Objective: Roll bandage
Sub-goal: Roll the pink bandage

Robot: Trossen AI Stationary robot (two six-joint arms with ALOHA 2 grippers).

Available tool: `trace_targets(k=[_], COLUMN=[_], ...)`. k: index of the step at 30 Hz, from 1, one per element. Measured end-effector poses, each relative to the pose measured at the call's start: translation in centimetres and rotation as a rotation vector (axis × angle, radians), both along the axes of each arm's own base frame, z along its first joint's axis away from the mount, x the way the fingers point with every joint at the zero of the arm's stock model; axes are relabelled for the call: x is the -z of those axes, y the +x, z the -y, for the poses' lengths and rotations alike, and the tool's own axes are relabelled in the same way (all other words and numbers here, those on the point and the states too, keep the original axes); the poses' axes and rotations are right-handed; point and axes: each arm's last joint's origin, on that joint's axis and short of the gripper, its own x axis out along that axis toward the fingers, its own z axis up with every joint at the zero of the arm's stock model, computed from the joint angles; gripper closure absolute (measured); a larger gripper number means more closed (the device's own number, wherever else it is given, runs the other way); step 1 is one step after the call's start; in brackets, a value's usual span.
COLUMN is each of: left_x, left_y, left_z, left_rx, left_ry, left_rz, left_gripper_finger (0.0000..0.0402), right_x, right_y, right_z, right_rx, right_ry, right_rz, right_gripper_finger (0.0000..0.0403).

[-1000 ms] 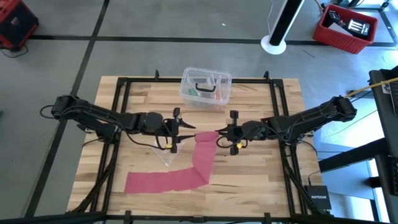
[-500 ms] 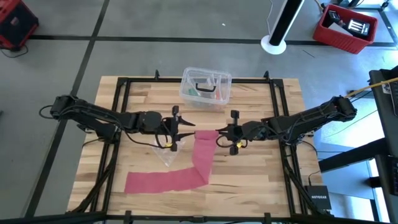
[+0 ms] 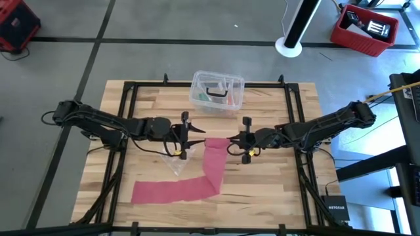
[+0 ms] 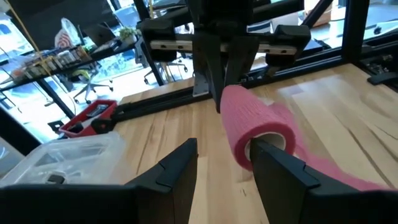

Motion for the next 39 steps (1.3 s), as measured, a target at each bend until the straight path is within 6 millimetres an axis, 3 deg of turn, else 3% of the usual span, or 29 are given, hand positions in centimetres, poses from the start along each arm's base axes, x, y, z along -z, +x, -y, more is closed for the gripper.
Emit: trace_targets(k=[21, 25, 29, 31, 34, 39], left_x=[0.4, 0.5, 0.7, 0.6, 0.6, 0.0], left_y=[0.1, 0.0, 0.0, 0.0, 0.0, -0.5], left_z=[1.0, 1.0, 0.9, 0.9, 0.9, 1.2], left_rx=[0.032, 0.032, 0.030, 0.024, 0.006, -0.028], left_ry=[-0.020, -0.018, 0.012, 0.011, -0.016, -0.002], left_rz=[-0.022, -0.031, -0.046, -0.044, -0.036, -0.018], left_gripper_finger=[0.0263, 0.0290, 0.0354, 0.0384, 0.0389, 0.0396], right_x=[0.5, 0.4, 0.5, 0.5, 0.0, -3.3], right_y=[1.2, 1.2, 1.2, 1.2, 1.3, 0.7], right_z=[-0.3, -0.2, -0.2, -0.2, -0.2, -0.3], right_rx=[-0.006, 0.009, 0.013, 0.016, 0.054, 0.128], right_ry=[-0.004, -0.009, -0.013, -0.006, 0.020, -0.012], right_rz=[0.044, 0.051, 0.047, 0.047, 0.044, -0.092], right_gripper_finger=[0.0403, 0.0403, 0.0399, 0.0390, 0.0363, 0.0293])
